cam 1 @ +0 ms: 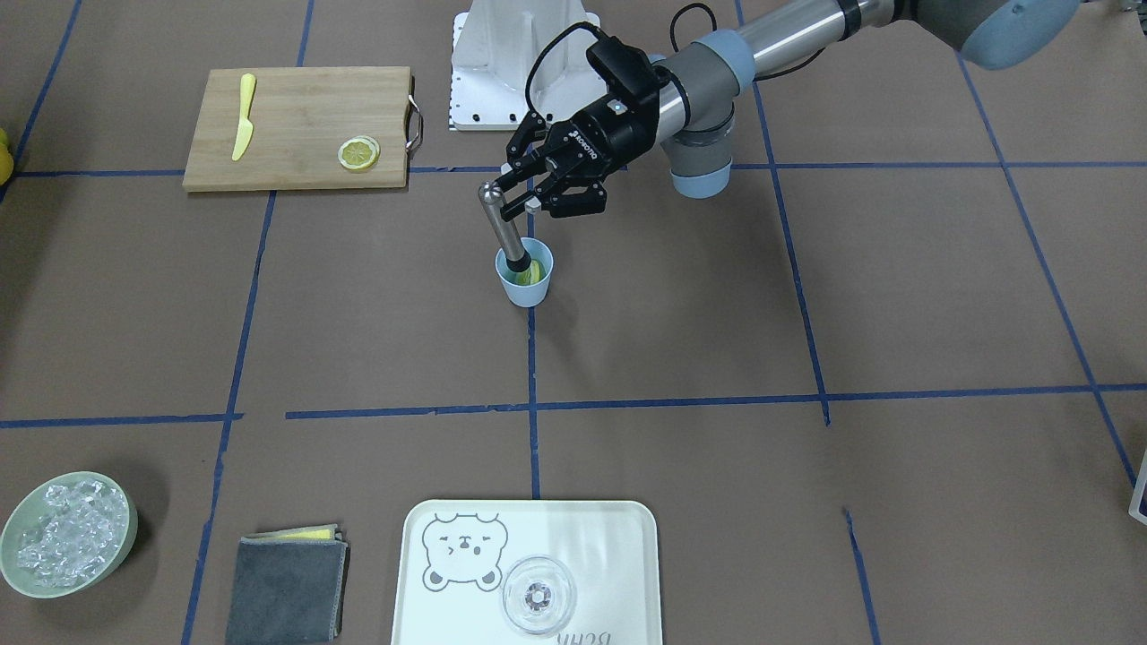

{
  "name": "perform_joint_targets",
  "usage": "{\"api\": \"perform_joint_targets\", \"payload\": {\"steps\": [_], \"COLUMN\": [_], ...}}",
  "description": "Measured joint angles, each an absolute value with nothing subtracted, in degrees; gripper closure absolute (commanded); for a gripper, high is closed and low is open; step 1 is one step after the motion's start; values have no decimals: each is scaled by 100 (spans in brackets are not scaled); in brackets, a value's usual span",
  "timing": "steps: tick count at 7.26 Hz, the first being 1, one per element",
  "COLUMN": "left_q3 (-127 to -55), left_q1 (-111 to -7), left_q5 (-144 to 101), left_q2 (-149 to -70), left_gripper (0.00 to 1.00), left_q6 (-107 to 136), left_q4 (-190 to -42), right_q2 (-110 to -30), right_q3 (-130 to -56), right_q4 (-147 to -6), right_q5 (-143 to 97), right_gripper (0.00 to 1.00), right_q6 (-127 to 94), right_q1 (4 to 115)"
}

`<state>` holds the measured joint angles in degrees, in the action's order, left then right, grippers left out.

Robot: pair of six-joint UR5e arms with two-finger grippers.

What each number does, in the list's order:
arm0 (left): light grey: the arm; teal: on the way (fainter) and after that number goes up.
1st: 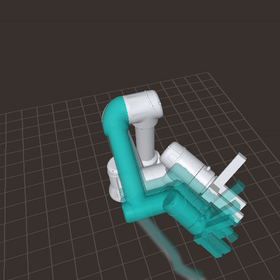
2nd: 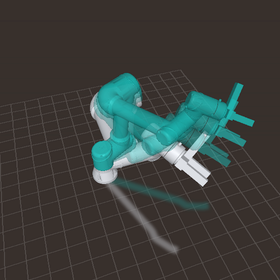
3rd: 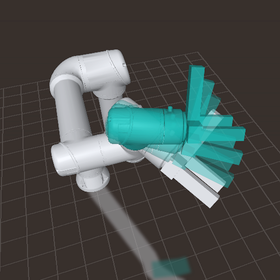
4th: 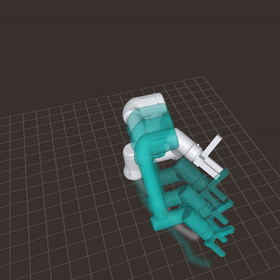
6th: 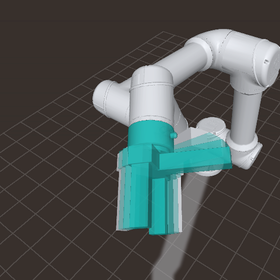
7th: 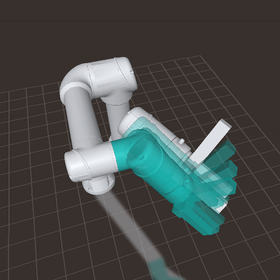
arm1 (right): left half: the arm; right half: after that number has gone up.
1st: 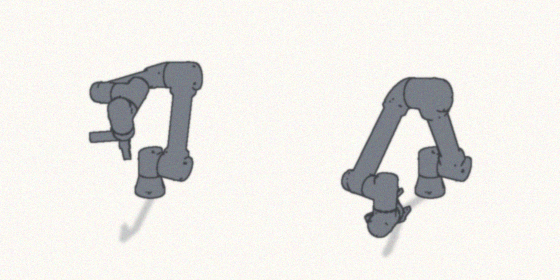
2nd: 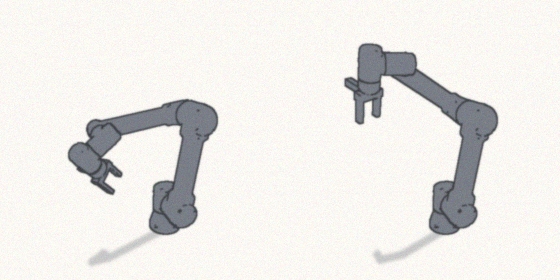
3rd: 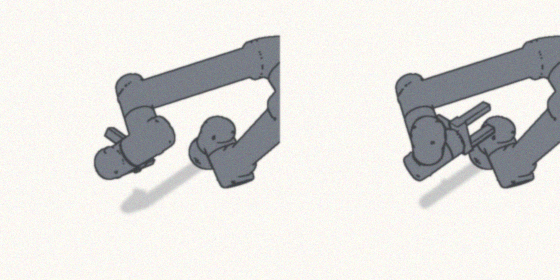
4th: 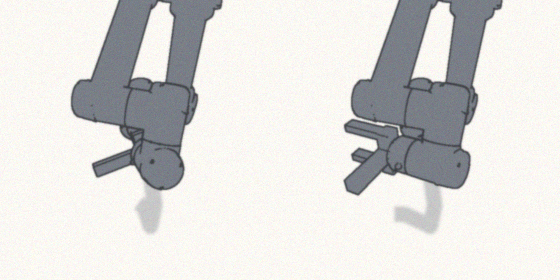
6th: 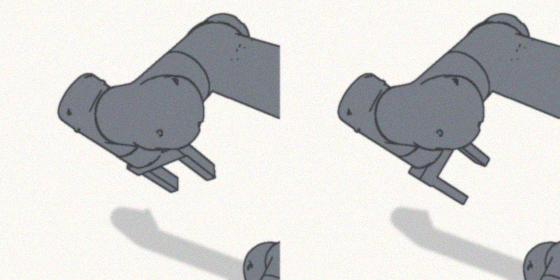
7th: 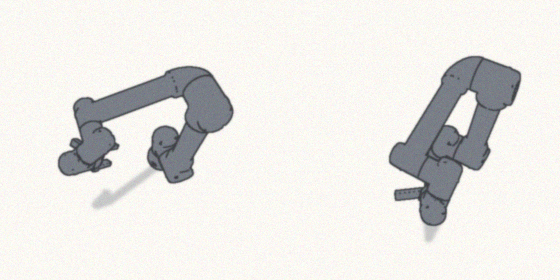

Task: Squeeze lemon into cup
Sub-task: 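Push the muddler down into the cup to press the lemon slice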

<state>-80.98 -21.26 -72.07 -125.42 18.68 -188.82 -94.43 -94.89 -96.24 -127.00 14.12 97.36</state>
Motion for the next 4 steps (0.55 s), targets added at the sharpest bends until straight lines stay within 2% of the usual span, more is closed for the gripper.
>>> {"api": "perform_joint_targets", "payload": {"steps": [4], "left_q3": [-7806], "left_q1": [-1887], "left_q5": [-6922], "left_q2": [-12522], "left_gripper": [100], "left_q6": [1673], "left_q4": [-18895], "right_q2": [-9482], "right_q3": [-9444], "right_q4": [-9624], "right_q5": [-12700], "right_gripper": [0], "right_q6": [1421], "right_q1": [9764]}}
